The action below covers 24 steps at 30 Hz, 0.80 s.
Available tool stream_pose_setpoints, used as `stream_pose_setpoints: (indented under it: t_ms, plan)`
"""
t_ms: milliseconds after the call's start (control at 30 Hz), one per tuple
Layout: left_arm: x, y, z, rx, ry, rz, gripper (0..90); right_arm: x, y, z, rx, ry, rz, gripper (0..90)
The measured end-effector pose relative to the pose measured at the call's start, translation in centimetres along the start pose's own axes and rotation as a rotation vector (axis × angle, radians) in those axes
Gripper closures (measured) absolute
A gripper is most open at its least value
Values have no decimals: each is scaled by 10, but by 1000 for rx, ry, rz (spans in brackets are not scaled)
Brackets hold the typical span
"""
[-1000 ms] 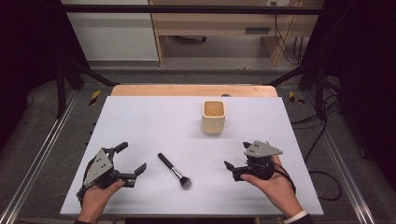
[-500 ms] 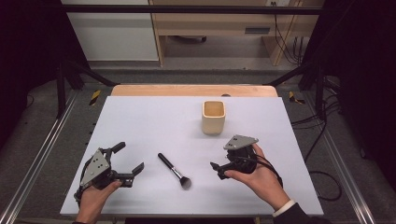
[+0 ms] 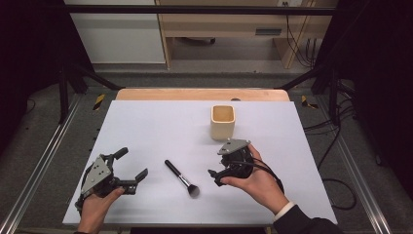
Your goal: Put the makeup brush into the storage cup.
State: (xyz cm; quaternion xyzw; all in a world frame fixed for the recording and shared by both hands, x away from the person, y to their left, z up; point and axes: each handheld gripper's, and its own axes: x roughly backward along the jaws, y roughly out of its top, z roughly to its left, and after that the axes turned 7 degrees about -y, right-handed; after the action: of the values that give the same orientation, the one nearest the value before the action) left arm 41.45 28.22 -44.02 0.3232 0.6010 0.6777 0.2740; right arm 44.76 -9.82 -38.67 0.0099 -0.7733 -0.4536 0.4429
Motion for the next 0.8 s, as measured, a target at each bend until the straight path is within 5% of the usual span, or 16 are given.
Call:
stream_pose_setpoints:
  t_ms: [800]
  plan:
    - [4, 1, 3, -1, 18, 7, 15, -28, 25, 37, 15, 45, 55, 76]
